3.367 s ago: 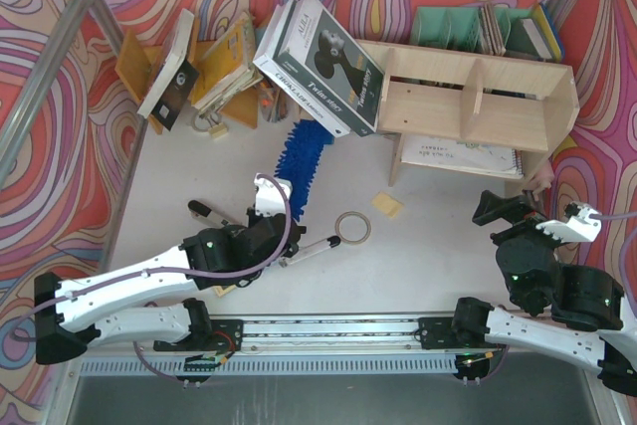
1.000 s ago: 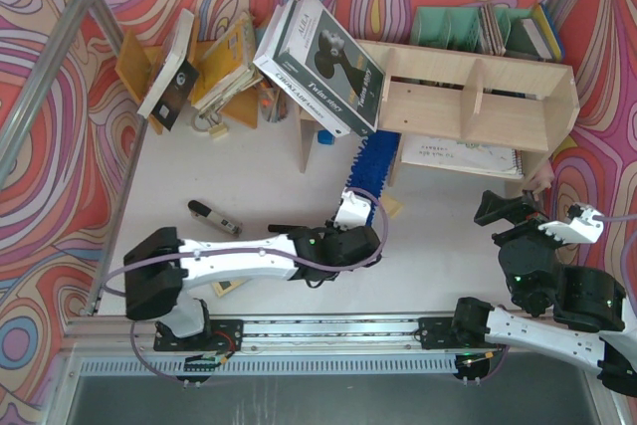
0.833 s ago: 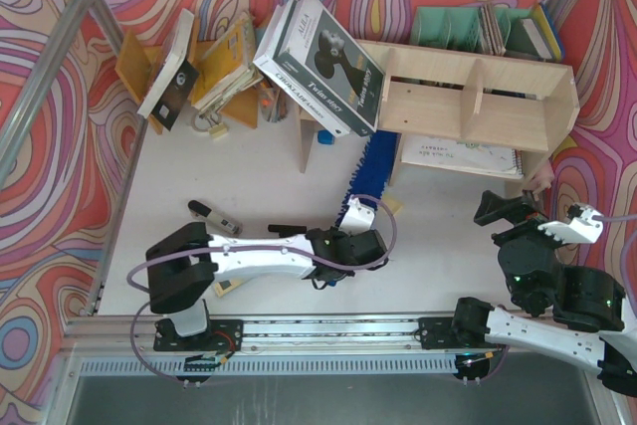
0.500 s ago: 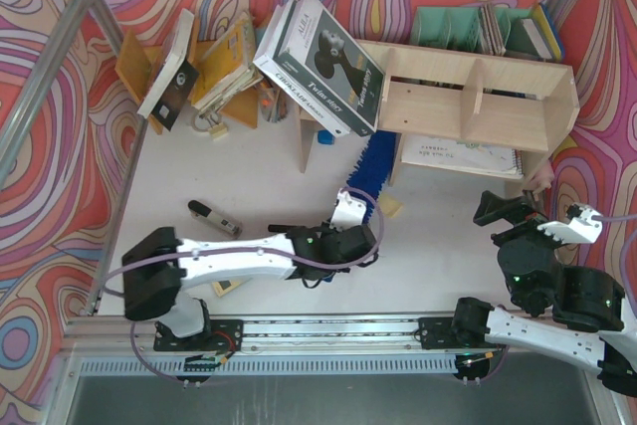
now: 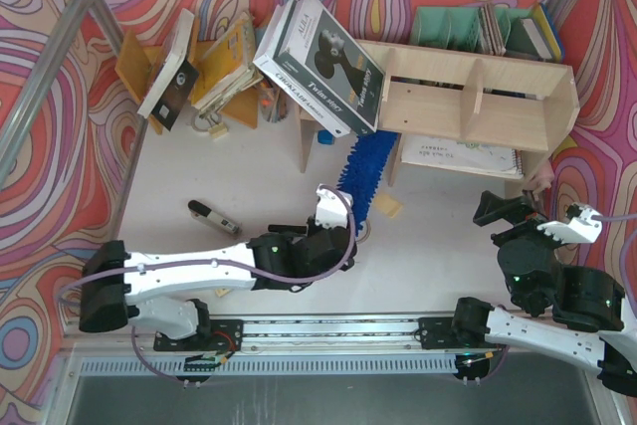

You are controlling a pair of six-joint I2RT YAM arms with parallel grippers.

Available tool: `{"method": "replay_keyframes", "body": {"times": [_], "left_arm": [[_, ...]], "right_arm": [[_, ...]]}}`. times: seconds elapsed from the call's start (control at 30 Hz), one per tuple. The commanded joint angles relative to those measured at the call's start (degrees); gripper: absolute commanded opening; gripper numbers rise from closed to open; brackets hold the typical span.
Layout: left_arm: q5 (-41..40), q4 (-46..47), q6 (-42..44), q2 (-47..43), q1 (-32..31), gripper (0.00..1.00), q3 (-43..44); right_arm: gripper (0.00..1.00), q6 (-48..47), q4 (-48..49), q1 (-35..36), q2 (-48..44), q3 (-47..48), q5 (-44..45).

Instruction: Dust the bookshelf with a duster

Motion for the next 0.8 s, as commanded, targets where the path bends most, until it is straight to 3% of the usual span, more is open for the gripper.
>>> {"method": "replay_keyframes", "body": {"times": [0.0,0.33,0.77], "left_arm": [[2.4,2.1,2.8,5.0,-0.7,0.0,1.3],[8.6,-8.1,-0.2,20.5,-0.7,0.0,8.1],[2.5,-11.1,-1.0,13.5,-1.3,0.0,6.5]], "right_arm": [[0.99,0.9,-0.4,0.6,-0.6,-0.4,0.9],[0.99,0.9,-0.6,0.5,-0.6,-0.2,0.9],[0.99,0.9,-1.0,0.5,0.2,-0.1,1.3]]}}
